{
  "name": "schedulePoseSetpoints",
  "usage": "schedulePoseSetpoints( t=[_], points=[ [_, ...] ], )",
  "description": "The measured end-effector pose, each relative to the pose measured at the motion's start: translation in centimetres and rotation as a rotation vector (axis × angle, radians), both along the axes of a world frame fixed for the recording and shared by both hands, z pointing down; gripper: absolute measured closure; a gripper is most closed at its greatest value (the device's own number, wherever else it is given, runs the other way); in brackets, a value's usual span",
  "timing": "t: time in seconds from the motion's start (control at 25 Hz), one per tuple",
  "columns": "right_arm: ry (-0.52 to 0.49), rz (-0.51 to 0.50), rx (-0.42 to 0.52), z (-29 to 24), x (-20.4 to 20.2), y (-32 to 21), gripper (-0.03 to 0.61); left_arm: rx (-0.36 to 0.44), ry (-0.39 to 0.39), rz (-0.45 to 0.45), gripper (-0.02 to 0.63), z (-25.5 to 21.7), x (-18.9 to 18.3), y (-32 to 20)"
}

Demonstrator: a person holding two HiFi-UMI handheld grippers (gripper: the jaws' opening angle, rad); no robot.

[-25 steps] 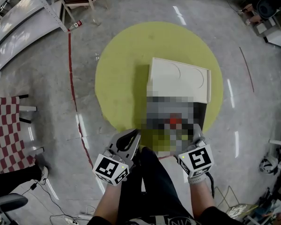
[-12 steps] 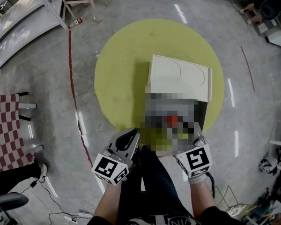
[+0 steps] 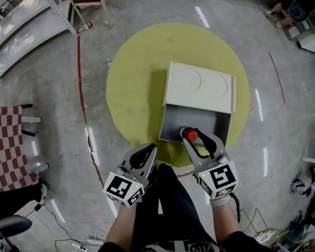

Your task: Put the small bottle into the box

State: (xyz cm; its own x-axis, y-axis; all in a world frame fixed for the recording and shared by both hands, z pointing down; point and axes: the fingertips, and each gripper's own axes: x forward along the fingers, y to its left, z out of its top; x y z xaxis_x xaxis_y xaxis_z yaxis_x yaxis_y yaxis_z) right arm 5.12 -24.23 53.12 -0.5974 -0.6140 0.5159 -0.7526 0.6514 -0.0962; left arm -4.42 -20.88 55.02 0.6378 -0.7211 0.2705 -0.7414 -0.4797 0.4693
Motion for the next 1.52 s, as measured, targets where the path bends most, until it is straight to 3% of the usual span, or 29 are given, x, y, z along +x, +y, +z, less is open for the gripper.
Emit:
schedulePoseSetpoints(
  t=[0.84,1.08,1.52],
  points=[
    [-0.085,0.103,0.032,-3.8,2.0,0.5,0.413,0.051,-0.004,0.058,0.591,-3.3,1.1,-0.9],
    [-0.103,0.111,0.043,-4.9,2.6,0.8,0.442,0.071,0.001,0.081,0.591,-4.5,2.0,-1.3],
    [-0.109,0.141,0.055,-6.2,3.6,1.3,0.571,0.100,-0.010,0.092,0.591,-6.5,2.3,-2.0]
  ],
)
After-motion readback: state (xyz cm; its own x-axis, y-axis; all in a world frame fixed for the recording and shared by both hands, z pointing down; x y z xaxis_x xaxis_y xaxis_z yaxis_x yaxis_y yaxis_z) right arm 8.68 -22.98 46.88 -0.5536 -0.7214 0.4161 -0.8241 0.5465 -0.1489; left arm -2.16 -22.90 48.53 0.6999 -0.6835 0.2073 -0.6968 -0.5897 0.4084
